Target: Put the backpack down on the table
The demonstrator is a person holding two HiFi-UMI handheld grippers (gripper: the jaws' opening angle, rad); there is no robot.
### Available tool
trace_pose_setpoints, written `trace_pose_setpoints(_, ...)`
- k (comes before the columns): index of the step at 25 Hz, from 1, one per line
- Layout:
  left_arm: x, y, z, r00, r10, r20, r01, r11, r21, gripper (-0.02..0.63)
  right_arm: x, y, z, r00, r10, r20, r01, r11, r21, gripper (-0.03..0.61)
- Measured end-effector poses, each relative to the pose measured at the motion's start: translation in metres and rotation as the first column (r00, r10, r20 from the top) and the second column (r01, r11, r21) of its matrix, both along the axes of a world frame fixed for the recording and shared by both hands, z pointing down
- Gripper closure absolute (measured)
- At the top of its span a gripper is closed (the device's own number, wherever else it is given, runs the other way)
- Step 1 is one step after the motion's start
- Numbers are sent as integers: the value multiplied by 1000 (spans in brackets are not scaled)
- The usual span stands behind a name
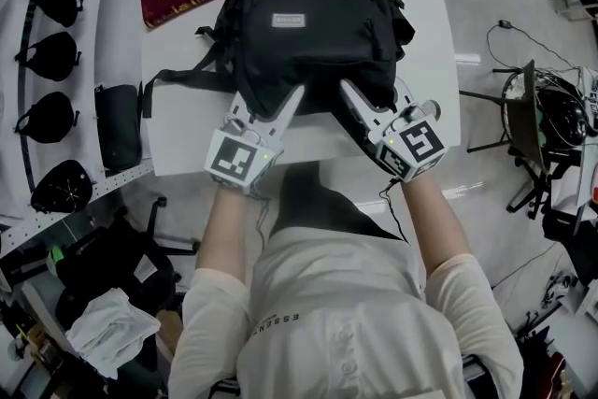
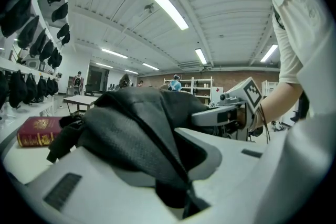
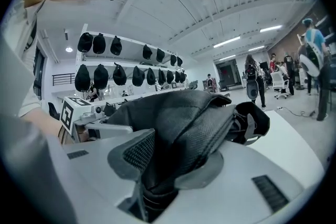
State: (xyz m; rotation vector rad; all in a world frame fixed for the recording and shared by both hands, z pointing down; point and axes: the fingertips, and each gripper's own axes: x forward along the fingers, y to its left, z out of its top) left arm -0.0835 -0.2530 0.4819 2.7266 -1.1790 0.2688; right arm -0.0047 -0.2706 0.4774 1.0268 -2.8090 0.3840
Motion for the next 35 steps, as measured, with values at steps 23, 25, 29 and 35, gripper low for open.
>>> trace_pose_setpoints(23,-1,54,78,998,17,-58,-21,996,-82,518,7,54,78,998,-4,-56,-1,996,-92,422)
trace_pose_setpoints(25,-1,56,81,998,17,-62,-22,996,-87,518,8,57,82,998,-18,-62,11,994,-112,423)
trace_pose_setpoints(29,0,59,84,997,9,-77,-18,993,-115,515,12,62,89,995,-33,-95,19,989,-144,423)
trace_pose_setpoints(35,-2,59,90,993,-44,-108,24,983,-183,493,18,67,99,993,-48,-104,23,974,-225,423)
